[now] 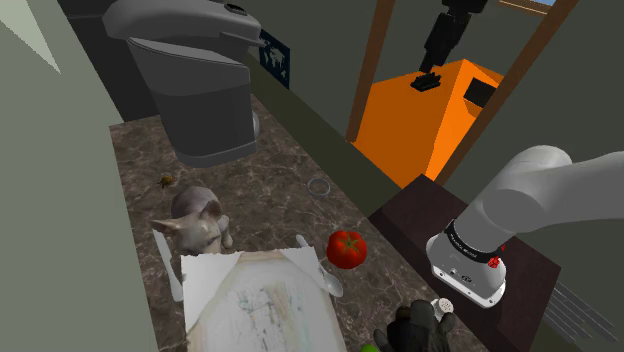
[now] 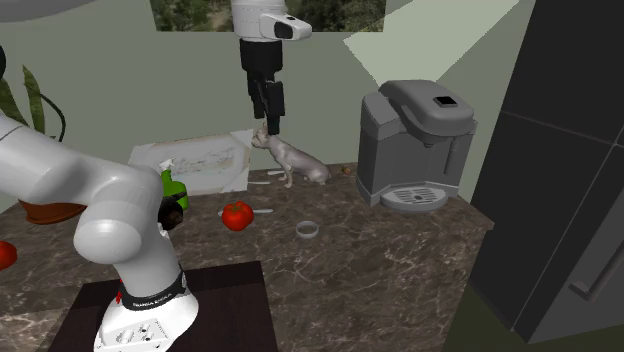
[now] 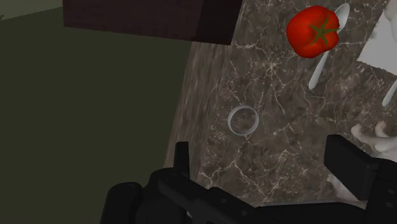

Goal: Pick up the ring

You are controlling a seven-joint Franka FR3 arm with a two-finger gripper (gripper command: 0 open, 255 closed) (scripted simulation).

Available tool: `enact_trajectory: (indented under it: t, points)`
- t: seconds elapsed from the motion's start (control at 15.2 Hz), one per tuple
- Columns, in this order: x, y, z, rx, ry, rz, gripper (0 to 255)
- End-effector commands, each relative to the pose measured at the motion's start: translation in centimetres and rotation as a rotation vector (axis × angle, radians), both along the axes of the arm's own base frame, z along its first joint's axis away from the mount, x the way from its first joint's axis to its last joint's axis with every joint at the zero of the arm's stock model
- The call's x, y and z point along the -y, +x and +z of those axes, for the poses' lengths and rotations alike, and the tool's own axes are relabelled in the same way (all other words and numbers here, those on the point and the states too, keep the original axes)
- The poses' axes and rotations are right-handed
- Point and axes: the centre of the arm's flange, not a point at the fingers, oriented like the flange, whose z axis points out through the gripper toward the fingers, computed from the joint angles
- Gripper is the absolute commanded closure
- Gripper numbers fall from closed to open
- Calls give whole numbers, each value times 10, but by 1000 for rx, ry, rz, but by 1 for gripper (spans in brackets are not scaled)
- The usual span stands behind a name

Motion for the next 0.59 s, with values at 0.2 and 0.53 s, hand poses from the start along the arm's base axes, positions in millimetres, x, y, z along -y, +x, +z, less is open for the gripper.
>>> enact_trajectory:
  t: [0.2, 0.53]
  points:
    - [-14, 14, -35, 1, -12, 14, 0]
    - [-38, 36, -93, 3, -33, 36, 0]
